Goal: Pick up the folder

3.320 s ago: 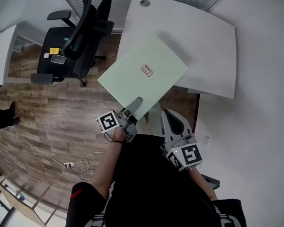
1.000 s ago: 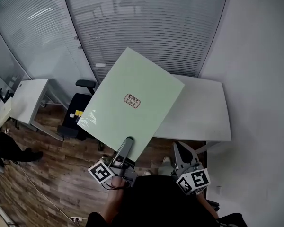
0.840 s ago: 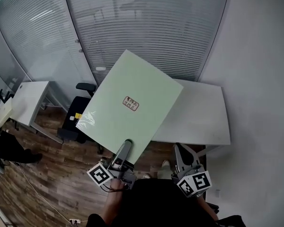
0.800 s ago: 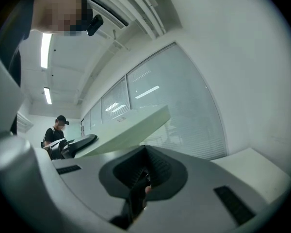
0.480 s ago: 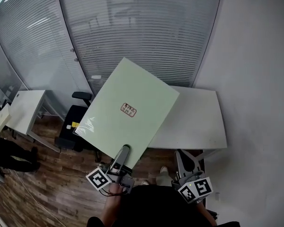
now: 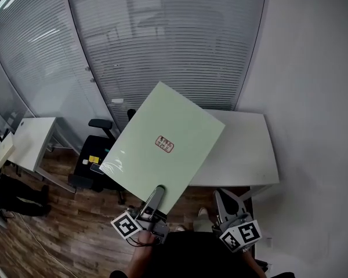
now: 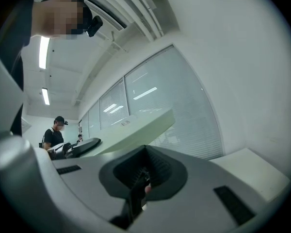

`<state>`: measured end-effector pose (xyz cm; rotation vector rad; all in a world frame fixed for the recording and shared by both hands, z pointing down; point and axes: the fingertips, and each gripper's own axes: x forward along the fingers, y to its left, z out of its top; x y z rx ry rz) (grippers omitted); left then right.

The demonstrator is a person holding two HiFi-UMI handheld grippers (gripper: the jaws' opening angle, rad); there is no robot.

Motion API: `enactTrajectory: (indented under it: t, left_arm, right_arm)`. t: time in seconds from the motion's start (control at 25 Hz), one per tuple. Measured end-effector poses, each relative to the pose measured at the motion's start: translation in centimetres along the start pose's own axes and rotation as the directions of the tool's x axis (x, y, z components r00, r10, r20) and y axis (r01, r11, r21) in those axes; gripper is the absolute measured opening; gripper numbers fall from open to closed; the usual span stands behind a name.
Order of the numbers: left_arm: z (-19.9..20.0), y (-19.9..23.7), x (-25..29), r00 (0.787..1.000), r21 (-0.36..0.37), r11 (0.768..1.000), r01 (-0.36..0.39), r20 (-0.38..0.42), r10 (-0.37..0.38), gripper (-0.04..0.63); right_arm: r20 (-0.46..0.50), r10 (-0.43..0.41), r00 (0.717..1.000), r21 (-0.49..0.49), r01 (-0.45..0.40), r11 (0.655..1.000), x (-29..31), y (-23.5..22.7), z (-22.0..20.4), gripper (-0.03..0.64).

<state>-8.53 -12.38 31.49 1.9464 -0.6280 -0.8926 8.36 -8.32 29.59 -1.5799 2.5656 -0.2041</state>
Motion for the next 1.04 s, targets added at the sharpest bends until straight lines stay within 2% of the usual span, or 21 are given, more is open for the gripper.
enactTrajectory:
  t: [0.32, 0.68, 1.04]
  left_arm:
    - [1.3, 0.7, -0.8, 1.000, -0.007, 1.000, -0.003, 0.002, 0.003, 0.278]
    - [-1.6, 2.3, 0.5, 0.999, -0.024, 0.999, -0.030, -0.029, 0.030, 0.278]
    - [1.8, 1.2, -0.7, 1.000, -0.054, 0.998, -0.017, -0.027, 0.016, 0.278]
  right_arm:
    - [-0.009, 0.022, 1.000, -0.005, -0.022, 1.000, 1.4, 1.6, -0.6, -0.003]
    - [-0.027, 0.028, 0.999, 0.018, -0.027, 0.999, 0.9, -0.7, -2.0, -0.003]
    - [-0.041, 0.034, 0.999, -0.005, -0.034, 0.999, 2.9, 3.3, -0.5, -0.003]
